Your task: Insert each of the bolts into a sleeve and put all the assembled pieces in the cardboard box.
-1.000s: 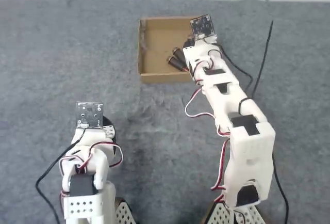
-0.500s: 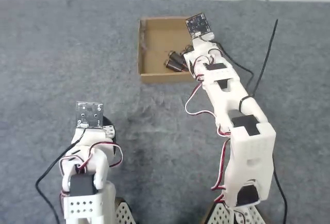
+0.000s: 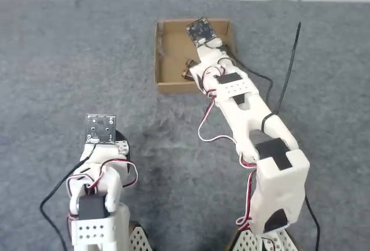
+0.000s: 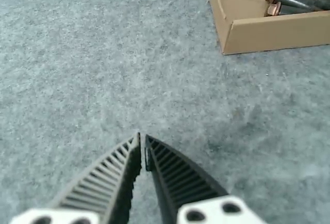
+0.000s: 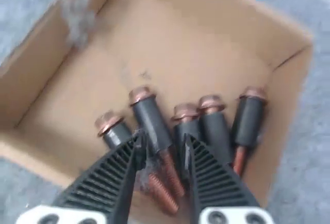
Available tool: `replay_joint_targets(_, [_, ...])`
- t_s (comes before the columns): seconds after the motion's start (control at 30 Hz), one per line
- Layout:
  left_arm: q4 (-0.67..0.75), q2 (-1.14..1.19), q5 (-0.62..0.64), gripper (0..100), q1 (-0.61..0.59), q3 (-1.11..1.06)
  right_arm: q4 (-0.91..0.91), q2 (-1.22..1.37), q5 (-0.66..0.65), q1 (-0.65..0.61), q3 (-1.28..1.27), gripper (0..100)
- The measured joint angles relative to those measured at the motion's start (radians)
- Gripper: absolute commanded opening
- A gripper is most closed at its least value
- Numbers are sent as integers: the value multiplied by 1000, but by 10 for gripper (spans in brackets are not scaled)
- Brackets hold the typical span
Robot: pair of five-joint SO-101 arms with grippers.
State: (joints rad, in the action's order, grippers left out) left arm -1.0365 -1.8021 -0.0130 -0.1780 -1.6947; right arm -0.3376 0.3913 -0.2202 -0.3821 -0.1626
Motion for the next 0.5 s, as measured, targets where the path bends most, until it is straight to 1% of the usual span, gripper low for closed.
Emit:
replay_joint_targets(0.1, [0,0,0,12,0,0,23,34,3,8,0,83])
replay_joint_targets(0.2, [0,0,0,12,0,0,8,37,25,11,0,0])
replay_joint_targets(0.27, [0,0,0,12,0,0,-31,37,32,6,0,18])
replay_joint_targets(0.33, [0,0,0,12,0,0,-60,35,34,9,2,2])
replay_joint_targets(0.5, [0,0,0,12,0,0,-176,32,35,11,23,6])
